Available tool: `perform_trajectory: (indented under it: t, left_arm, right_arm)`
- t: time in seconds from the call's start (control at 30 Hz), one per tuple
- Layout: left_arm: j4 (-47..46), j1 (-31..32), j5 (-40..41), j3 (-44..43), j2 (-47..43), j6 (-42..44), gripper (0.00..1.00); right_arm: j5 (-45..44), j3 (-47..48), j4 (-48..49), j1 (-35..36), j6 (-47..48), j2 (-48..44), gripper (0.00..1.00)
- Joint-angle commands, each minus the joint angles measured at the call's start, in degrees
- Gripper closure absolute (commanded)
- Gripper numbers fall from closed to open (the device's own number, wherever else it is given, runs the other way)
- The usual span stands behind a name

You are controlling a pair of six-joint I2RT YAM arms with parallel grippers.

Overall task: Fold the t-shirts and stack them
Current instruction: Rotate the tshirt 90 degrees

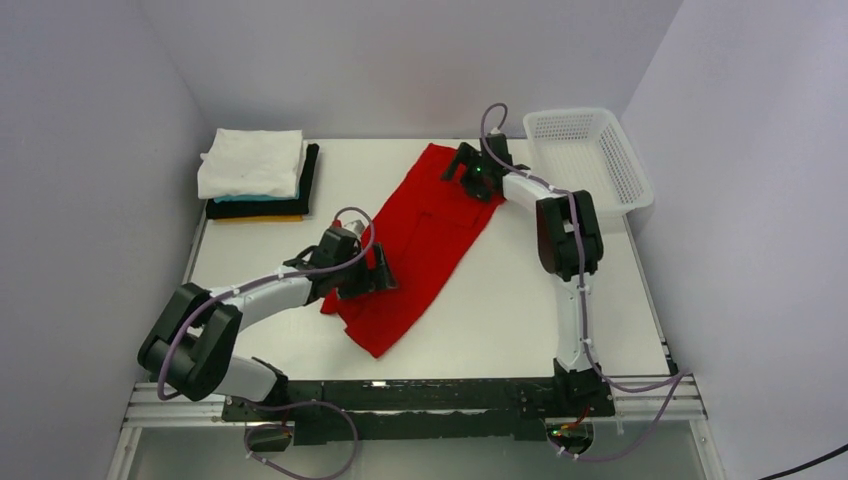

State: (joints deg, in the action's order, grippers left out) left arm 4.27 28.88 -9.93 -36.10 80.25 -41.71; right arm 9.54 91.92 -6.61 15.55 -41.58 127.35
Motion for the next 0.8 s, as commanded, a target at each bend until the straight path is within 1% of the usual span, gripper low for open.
perform_trajectory:
  t: [0.0, 0.07, 0.13, 0.23, 0.33, 0.43, 0.53, 0.7, 0.77]
  left_arm:
    - [6.3, 4.7, -2.4, -2.4, -0.9, -0.5, 0.0]
    - [8.9, 7.2, -4.2, -1.9, -1.8, 0.8, 0.01]
    - [10.1, 10.2, -8.2, -1.3, -2.7, 3.1, 0.01]
    - [10.8, 15.2, -13.0, -1.5, -2.5, 6.8, 0.01]
    - [9.7, 18.1, -15.2, -2.2, -1.3, 9.3, 0.0]
    - [7.4, 18.4, -15.5, -2.3, 0.2, 10.0, 0.0]
    - [5.8, 18.3, -15.5, -3.1, 3.5, 9.9, 0.01]
    - [-2.1, 18.8, -22.4, -2.8, 7.7, 7.4, 0.01]
    - [-2.1, 19.8, -22.8, -3.5, 8.6, 7.1, 0.01]
  right_arm:
    - [4.0, 12.5, -11.2, 0.3, 2.6, 10.8, 0.01]
    - [4.6, 19.6, -14.0, 0.4, 3.4, 15.3, 0.01]
    - [6.4, 24.5, -15.8, 0.6, 2.9, 19.0, 0.01]
    - [8.6, 27.0, -15.0, 1.1, 2.1, 21.5, 0.0]
    - [6.9, 30.7, -17.2, 1.4, 5.0, 22.2, 0.0]
    - [7.5, 32.3, -16.7, 1.5, 6.5, 22.2, 0.0]
    - [9.5, 33.7, -15.3, 1.9, 7.5, 23.1, 0.0]
    - [14.2, 40.6, -17.5, 3.8, 8.5, 28.6, 0.0]
    - [15.4, 41.4, -16.5, 4.6, 7.9, 29.6, 0.0]
